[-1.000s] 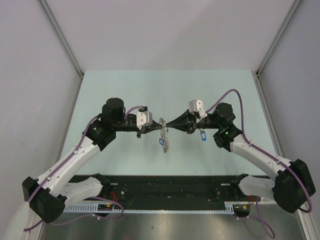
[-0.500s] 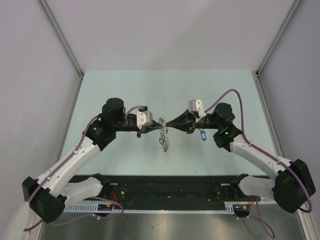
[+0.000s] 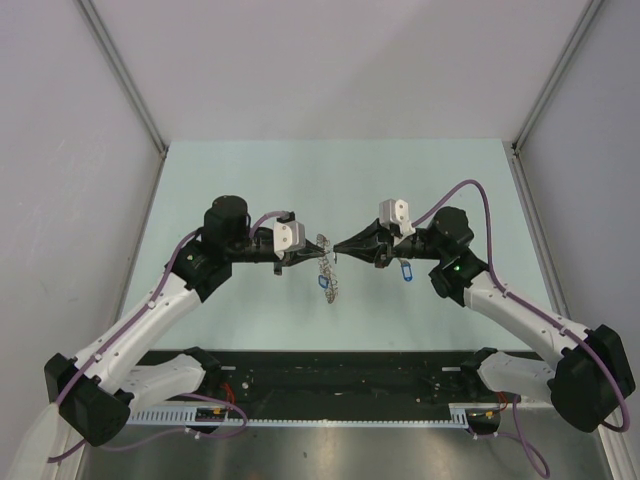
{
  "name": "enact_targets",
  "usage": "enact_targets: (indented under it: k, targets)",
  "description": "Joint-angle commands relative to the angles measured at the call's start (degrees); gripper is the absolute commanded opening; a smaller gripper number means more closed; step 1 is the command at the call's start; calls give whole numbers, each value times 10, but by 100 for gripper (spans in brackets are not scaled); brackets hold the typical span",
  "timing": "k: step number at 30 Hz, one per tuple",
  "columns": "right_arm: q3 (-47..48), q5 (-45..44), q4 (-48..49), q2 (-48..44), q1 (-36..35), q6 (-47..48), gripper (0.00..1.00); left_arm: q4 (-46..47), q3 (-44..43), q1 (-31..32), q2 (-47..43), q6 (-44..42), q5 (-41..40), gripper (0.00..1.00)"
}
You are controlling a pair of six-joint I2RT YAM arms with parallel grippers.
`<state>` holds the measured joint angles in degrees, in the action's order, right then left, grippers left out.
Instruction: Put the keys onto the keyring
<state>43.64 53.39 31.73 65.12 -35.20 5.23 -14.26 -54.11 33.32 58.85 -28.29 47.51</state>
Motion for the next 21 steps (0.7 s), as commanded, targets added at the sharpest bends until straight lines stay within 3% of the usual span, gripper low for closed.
enact_targets:
  k: [1, 21]
  targets:
    - [22, -1, 8, -11, -4, 11, 0, 31, -1, 3, -10, 6, 0, 0]
    - [23, -5, 18, 3, -7, 10, 0, 35, 1, 3, -12, 8, 5, 1]
